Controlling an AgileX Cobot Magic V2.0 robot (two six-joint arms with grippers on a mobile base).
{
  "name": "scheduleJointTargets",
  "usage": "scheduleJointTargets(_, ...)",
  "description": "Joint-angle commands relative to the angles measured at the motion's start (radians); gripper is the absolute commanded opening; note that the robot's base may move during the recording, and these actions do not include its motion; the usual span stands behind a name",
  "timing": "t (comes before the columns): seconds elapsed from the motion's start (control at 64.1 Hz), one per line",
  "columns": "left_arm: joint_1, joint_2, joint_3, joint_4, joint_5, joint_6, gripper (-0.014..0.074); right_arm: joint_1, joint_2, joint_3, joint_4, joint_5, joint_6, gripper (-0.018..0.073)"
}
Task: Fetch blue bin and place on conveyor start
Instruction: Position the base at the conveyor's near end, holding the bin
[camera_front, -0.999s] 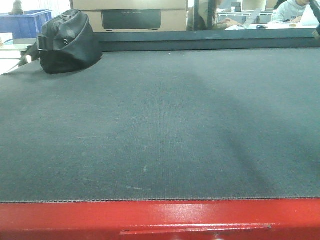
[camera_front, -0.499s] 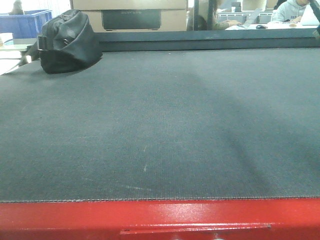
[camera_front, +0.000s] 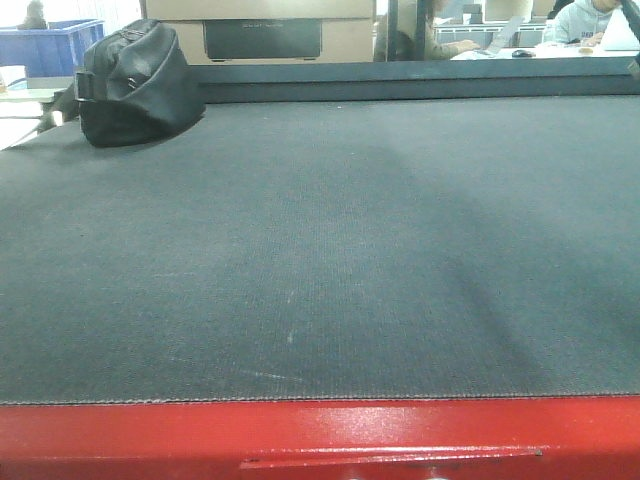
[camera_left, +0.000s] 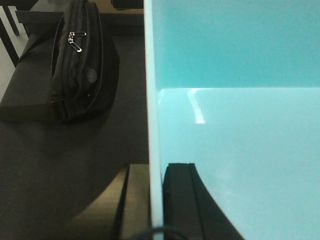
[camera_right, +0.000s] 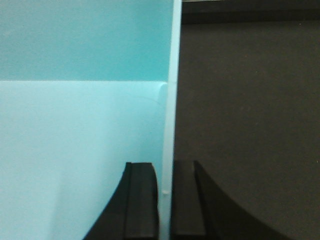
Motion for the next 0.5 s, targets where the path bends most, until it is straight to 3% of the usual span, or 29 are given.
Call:
scheduleJointTargets(0.0,-0.003,-0.012,-0.008,0.029,-0.023,0.009,-0.0111,0.000,-0.012,-0.012,-0.023,-0.026,-0.009,-0.0162)
scheduleJointTargets(0.203,-0.003,0.003,0.019,-0.007,-0.004,-0.044,-0.0111,-0.002,0.048,0.002,-0.023,-0.004,0.009,-0.0162)
scheduleJointTargets(0.484,-0.003,0.003,0.270,-0.006,-0.169,-0.133,-0.0111,-0.002,0.057,0.214,-0.023,-0.154,0.083,-0.0162)
